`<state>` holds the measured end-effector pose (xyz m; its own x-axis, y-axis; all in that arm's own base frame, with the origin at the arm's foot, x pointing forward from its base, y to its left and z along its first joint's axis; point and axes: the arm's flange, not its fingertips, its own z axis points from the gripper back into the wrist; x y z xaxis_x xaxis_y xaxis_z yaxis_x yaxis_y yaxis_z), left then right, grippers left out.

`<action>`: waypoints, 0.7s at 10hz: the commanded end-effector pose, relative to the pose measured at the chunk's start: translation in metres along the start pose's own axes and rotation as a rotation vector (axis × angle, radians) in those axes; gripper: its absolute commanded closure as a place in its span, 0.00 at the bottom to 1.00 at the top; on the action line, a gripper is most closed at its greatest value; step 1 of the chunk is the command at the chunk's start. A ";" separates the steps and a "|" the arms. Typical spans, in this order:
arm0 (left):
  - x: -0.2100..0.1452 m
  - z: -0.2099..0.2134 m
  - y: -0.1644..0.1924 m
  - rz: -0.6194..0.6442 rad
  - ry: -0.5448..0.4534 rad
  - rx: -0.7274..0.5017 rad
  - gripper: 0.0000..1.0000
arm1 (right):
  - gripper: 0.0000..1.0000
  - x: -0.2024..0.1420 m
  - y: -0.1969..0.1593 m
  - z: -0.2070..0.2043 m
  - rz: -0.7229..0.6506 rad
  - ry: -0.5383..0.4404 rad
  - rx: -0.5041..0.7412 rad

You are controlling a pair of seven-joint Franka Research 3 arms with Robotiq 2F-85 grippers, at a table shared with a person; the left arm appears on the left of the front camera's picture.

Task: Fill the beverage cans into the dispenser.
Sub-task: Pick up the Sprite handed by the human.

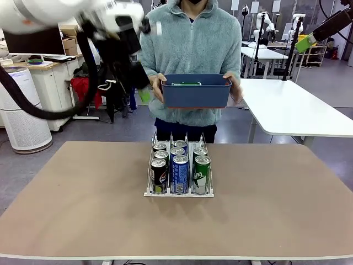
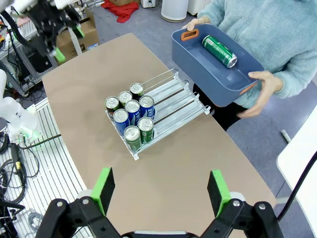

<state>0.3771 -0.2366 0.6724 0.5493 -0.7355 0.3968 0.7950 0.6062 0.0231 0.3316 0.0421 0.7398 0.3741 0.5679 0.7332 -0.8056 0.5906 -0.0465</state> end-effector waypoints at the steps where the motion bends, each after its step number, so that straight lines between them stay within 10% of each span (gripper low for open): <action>1: 0.013 0.040 0.006 -0.064 -0.013 0.072 0.00 | 0.00 0.000 0.001 -0.001 0.002 0.002 0.002; 7: 0.010 0.095 -0.016 -0.023 -0.156 0.285 0.00 | 0.00 0.000 0.001 -0.001 0.002 0.002 0.002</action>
<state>0.3499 -0.2288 0.7756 0.4555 -0.7262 0.5149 0.7277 0.6369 0.2545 0.3316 0.0421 0.7398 0.3741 0.5679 0.7332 -0.8056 0.5906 -0.0465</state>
